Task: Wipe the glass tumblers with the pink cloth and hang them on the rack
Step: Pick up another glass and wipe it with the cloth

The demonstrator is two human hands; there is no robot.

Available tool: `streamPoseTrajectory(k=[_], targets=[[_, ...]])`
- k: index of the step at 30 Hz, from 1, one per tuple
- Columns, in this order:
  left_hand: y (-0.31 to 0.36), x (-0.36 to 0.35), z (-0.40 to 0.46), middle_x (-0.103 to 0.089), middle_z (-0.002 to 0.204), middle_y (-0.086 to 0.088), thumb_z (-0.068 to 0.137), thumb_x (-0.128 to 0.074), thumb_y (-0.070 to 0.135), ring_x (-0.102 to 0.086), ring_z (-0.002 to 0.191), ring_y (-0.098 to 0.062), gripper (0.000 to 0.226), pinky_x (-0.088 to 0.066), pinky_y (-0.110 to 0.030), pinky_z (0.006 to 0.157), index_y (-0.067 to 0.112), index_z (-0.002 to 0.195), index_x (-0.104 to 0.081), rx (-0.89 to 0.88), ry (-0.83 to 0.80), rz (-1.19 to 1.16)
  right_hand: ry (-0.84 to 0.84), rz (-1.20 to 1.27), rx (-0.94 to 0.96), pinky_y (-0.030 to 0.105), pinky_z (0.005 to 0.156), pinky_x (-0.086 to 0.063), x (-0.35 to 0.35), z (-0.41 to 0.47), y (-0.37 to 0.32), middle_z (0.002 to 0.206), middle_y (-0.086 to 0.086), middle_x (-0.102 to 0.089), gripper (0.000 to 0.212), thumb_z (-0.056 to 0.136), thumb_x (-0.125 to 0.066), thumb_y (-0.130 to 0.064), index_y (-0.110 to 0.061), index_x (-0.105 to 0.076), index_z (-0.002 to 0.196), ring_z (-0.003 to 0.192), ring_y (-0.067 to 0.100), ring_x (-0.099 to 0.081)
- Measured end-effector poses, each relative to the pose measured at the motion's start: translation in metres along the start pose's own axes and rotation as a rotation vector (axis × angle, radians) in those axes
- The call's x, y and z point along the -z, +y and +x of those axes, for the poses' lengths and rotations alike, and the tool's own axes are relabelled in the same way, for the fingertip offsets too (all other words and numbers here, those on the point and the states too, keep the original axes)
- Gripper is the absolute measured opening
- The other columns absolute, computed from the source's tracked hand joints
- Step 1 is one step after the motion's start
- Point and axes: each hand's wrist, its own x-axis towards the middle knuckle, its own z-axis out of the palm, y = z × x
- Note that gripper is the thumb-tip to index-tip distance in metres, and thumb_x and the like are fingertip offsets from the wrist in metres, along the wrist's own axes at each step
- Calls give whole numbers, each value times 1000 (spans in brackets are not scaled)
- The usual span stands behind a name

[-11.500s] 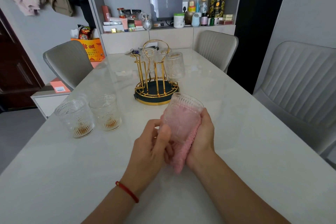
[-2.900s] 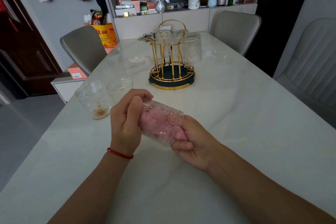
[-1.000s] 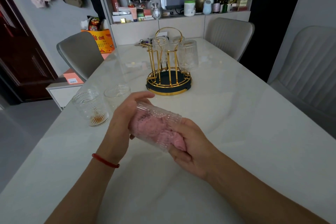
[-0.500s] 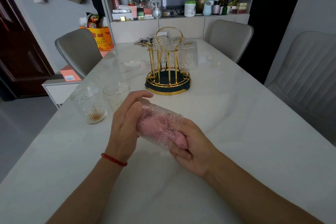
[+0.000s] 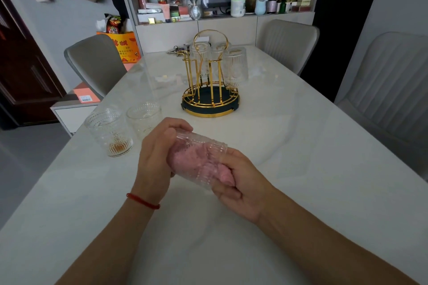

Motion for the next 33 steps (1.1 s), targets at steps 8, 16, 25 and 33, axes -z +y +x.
streamPoseTrajectory(k=[8,16,25,33], targets=[[6,4,8,-56,74,-19,103,-42,45,-40,39,-19,45,-26,-18,41,20,107,-80,674,-101,-169,63,-1021,252,24,51,-48,3,-3,-12,44,-7,-54,30,105,-49,-3,4,-63,79,42,4,-51],[-6,7,2,-72,98,-6,100,-36,35,-67,82,-28,45,-54,-30,64,12,107,-74,-92,13,70,3,-43,-23,15,28,-13,-3,-3,-5,52,6,-53,27,105,-47,-9,-5,-71,92,25,3,-32],[4,-6,4,-55,64,-8,101,-51,35,-42,43,-18,30,-26,-17,41,22,84,-71,585,60,-111,87,-746,175,19,48,-35,11,4,-6,49,3,-49,34,105,-57,-21,6,-70,89,42,13,-42],[-5,20,5,-65,100,-12,99,-49,37,-63,75,-23,32,-50,-31,50,17,114,-69,222,-39,-65,-2,-26,-52,15,23,-17,16,7,-11,79,16,-54,31,106,-47,-18,3,-69,99,25,3,-27]])
